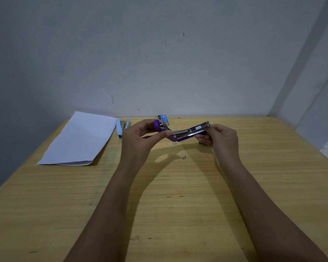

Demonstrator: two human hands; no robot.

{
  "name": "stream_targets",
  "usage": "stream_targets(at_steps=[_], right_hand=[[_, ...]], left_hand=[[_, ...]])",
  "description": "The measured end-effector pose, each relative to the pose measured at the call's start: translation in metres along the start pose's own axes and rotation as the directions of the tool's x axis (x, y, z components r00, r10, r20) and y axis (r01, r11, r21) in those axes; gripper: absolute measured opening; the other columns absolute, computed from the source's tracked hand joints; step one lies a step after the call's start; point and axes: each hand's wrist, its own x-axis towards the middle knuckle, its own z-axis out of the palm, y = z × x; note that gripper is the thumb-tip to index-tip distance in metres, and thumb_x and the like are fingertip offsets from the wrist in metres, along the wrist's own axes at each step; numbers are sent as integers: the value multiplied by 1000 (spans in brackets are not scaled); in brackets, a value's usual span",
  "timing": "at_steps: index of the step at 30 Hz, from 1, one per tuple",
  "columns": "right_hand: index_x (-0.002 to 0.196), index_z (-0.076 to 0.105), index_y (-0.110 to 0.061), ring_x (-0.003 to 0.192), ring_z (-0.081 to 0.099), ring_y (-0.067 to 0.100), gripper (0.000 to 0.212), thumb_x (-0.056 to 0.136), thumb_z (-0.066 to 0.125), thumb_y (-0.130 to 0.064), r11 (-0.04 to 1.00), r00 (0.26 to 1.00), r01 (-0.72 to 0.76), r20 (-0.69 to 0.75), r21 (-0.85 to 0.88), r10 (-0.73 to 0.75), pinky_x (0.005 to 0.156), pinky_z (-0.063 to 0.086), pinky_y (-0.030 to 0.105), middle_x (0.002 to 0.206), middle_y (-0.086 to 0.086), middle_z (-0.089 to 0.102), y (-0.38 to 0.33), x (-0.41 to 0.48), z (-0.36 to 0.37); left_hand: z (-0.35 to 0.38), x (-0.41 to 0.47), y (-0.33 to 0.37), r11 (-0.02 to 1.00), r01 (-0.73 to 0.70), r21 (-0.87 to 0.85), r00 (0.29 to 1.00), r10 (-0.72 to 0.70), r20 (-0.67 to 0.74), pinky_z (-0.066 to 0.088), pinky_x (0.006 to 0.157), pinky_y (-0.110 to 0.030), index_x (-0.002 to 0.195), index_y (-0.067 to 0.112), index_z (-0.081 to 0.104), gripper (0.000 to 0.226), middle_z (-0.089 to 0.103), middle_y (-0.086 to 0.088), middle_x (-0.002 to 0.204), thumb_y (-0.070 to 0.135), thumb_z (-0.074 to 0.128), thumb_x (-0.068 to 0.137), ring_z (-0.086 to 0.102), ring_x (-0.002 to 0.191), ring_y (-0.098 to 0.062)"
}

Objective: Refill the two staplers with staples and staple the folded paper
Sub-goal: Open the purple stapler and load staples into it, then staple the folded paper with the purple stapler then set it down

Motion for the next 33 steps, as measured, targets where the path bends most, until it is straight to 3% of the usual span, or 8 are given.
stream_targets(at_steps=[4, 10, 14, 17, 20, 25, 30, 33], right_hand=[[89, 72, -10, 65, 69, 9, 15, 90, 58, -15, 974, 972, 205, 134, -92, -192, 62, 54, 17, 74, 5, 71, 0, -12, 10], [99, 71, -26, 101, 66, 4, 18, 92, 56, -21, 944, 895, 325, 340, -58, -288, 90, 50, 24, 99, -12, 73, 1, -20, 15], [126, 56, -19, 108, 58, -3, 42, 88, 57, -2, 844, 792, 503, 488, -184, -366, 88, 48, 14, 113, -18, 61, 5, -24, 18], [140, 38, -30, 117, 50, -4, 64, 85, 62, -9, 741, 748, 584, 574, -333, -332, 98, 45, 19, 124, -21, 50, 11, -25, 18], [143, 26, -36, 115, 45, -5, 76, 82, 69, -22, 673, 762, 586, 588, -451, -270, 94, 40, 14, 128, -25, 42, 16, -28, 20], [138, 32, -35, 101, 52, 0, 70, 79, 66, -19, 609, 766, 621, 548, -494, -336, 80, 44, 11, 116, -16, 55, 14, -30, 24], [128, 43, -29, 92, 53, -3, 67, 70, 72, -14, 713, 835, 515, 467, -477, -291, 73, 50, 15, 101, -20, 52, 13, -30, 26], [117, 45, -29, 91, 56, -2, 59, 71, 74, -7, 840, 914, 349, 349, -415, -207, 70, 51, 15, 100, -20, 54, 10, -32, 29]], left_hand=[[4, -3, 1, 990, -58, 125, 998, 62, -25, 46, 70, -5, 82, 18, 73, 19, 72, 9, 81, 13, 82, 67, 66, 80, 1], [6, -2, 2, 994, -36, 107, 998, 42, -48, 47, 71, -6, 83, 25, 73, 23, 72, 16, 72, 15, 82, 65, 67, 74, 2], [6, -2, 0, 999, 16, 30, 999, -15, -46, 54, 75, -20, 84, 28, 73, 23, 74, 14, 73, 15, 81, 68, 69, 74, -4], [5, -2, 1, 995, 78, -62, 996, -81, -48, 58, 80, -32, 84, 22, 73, 19, 75, 7, 77, 13, 80, 69, 72, 80, -13], [8, -3, 2, 994, 93, -63, 993, -97, -64, 59, 79, -35, 82, 22, 73, 18, 75, 7, 75, 15, 81, 68, 72, 79, -13], [12, -5, 0, 996, 91, -3, 994, -91, -53, 59, 81, -37, 84, 23, 72, 17, 75, 2, 80, 22, 80, 70, 72, 81, -13], [14, -2, -2, 996, 76, -39, 997, -77, -28, 57, 71, -23, 95, 12, 71, 19, 74, -4, 83, 26, 65, 85, 71, 82, -14], [11, -2, -5, 996, 40, -79, 988, -52, -145, 58, 77, -26, 87, 17, 69, 16, 70, -3, 82, 26, 56, 92, 69, 85, -16]])
